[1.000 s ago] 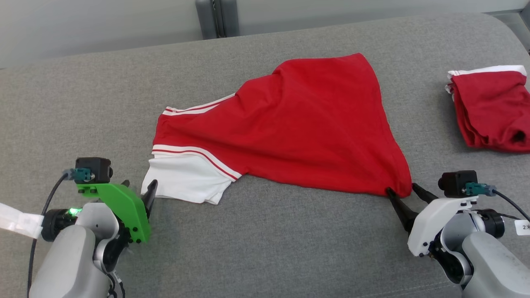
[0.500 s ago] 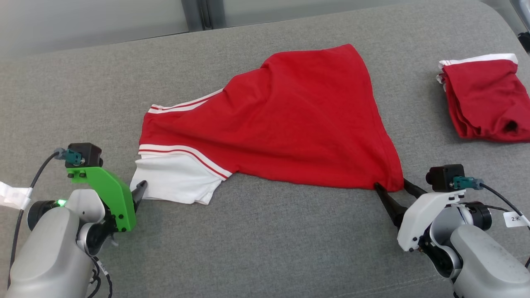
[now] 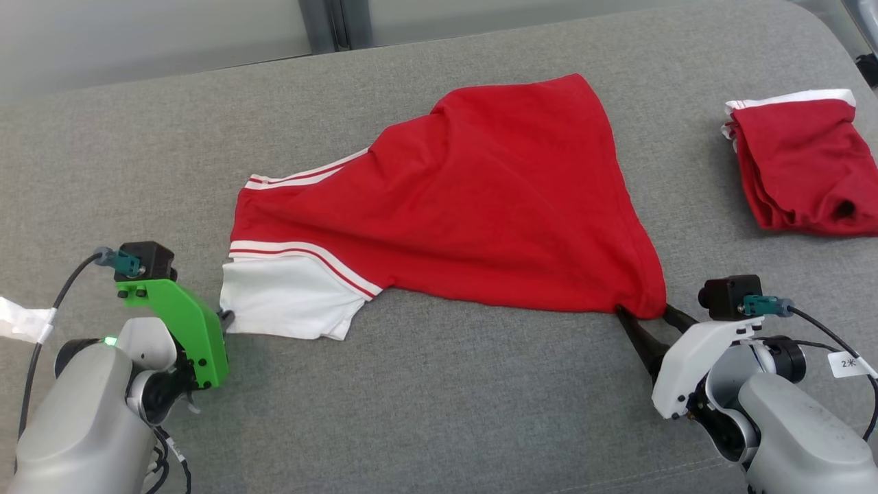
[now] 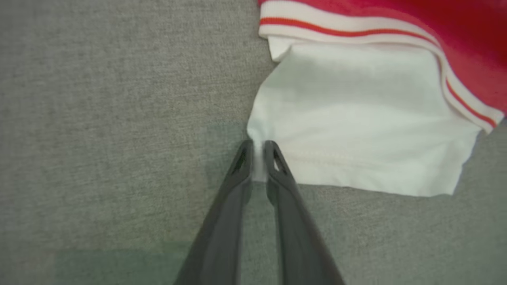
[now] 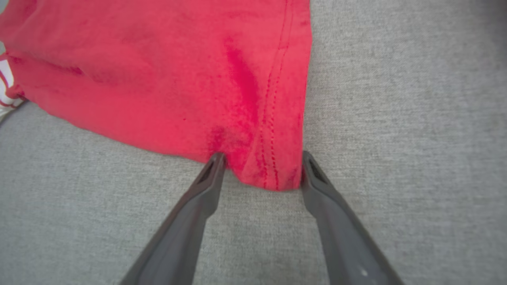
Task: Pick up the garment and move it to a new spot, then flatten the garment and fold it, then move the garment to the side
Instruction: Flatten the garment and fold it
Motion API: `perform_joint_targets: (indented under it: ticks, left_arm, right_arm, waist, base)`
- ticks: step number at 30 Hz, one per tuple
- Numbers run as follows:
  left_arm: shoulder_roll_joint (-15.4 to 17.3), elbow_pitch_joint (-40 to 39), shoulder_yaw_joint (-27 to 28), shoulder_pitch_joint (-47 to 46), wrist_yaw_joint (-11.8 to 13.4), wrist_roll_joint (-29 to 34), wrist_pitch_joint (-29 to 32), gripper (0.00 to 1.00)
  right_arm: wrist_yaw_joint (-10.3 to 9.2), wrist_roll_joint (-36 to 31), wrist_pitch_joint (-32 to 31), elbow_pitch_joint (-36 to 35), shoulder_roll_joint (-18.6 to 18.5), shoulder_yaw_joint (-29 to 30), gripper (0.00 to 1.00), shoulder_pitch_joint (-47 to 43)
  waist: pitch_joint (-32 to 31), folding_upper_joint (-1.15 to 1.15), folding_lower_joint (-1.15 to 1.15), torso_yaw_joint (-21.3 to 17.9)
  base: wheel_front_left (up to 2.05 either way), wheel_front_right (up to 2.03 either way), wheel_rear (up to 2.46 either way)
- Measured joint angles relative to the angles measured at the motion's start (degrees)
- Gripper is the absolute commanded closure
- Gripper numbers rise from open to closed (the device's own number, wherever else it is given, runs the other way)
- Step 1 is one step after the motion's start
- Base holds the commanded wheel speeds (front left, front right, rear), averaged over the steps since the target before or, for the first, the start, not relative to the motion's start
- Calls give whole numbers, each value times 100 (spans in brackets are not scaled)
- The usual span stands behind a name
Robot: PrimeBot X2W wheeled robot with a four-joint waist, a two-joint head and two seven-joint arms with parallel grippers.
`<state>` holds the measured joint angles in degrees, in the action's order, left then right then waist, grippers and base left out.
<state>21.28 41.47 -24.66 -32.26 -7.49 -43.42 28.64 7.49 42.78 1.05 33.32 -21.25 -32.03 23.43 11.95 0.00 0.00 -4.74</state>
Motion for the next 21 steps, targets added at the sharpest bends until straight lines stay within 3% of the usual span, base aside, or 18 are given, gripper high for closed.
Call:
perform_joint_targets:
  ticks: [1, 2, 5, 21]
  left_arm:
    - [-1, -14, -49, 0, 0, -36, -27, 100]
    - [1, -23, -90, -2, 0, -69, -47, 100]
    - [41, -37, -187, -7, 0, -202, -102, 100]
    - [355, -476, -676, 88, 0, -839, -416, 100]
  right_arm:
    - [0, 4, 16, 14, -12, -27, 41, 21]
    - [0, 21, 51, 25, -24, -55, 52, 37]
    - [0, 51, 134, 52, -45, -134, 100, 54]
    - [0, 293, 645, -130, -211, -304, 100, 118]
  waist:
    - [-2, 0, 0, 5]
    - [-6, 0, 0, 10]
    - [-18, 0, 0, 21]
    - [-298, 0, 0, 74]
  base:
    - [0, 0, 0]
    - [0, 0, 0]
    - [0, 0, 0]
    - [0, 0, 0]
